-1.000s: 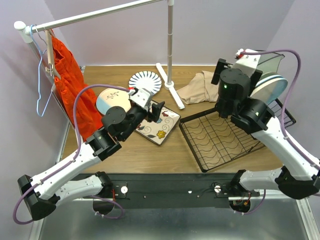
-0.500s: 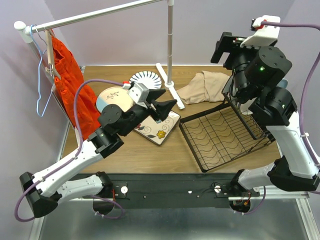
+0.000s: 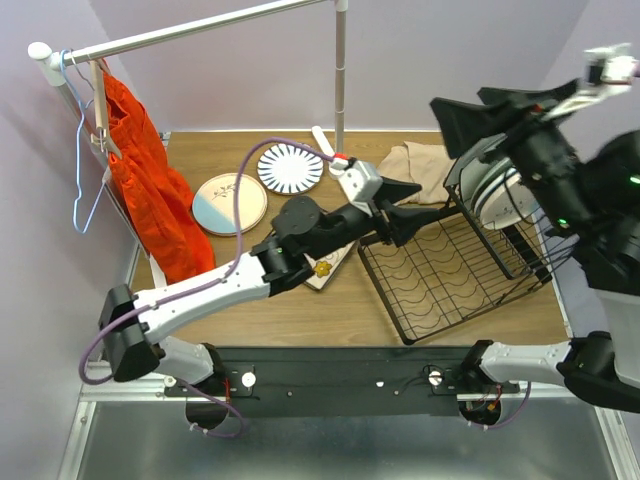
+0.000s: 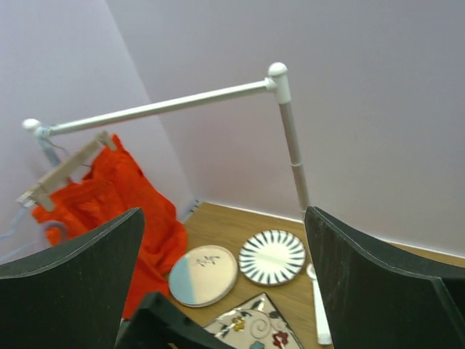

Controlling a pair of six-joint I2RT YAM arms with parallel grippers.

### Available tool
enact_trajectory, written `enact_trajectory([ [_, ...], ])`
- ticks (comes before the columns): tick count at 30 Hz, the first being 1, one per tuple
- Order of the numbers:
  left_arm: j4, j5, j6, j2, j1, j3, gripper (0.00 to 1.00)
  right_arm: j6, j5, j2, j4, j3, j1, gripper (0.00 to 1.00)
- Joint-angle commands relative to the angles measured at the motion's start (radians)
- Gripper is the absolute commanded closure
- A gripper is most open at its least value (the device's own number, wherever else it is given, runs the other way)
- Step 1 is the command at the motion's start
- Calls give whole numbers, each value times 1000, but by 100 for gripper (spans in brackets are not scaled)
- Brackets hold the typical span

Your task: Unload the plates from the dish rack

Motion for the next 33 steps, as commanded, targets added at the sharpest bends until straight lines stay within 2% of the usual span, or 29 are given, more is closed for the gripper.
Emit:
enact_trajectory([
  [1,123,-52,30,106,-42,60,36,90,-151,-82,-1,-10,2,0],
  [6,134,-63,25,279,-63,177,39,110,-165,-180,29,-33,1,0],
  [13,93,-106,25,458,-85,393,44,121,-132,-331,121,-200,1,0],
  [18,85,-123,70,531,-97,456,44,121,-136,-374,129,-242,1,0],
  [21,85,-134,79,570,-102,487,49,122,-126,-400,141,-274,2,0],
  [33,76,-197,148,696,-132,586,52,128,-98,-444,183,-344,1,0],
])
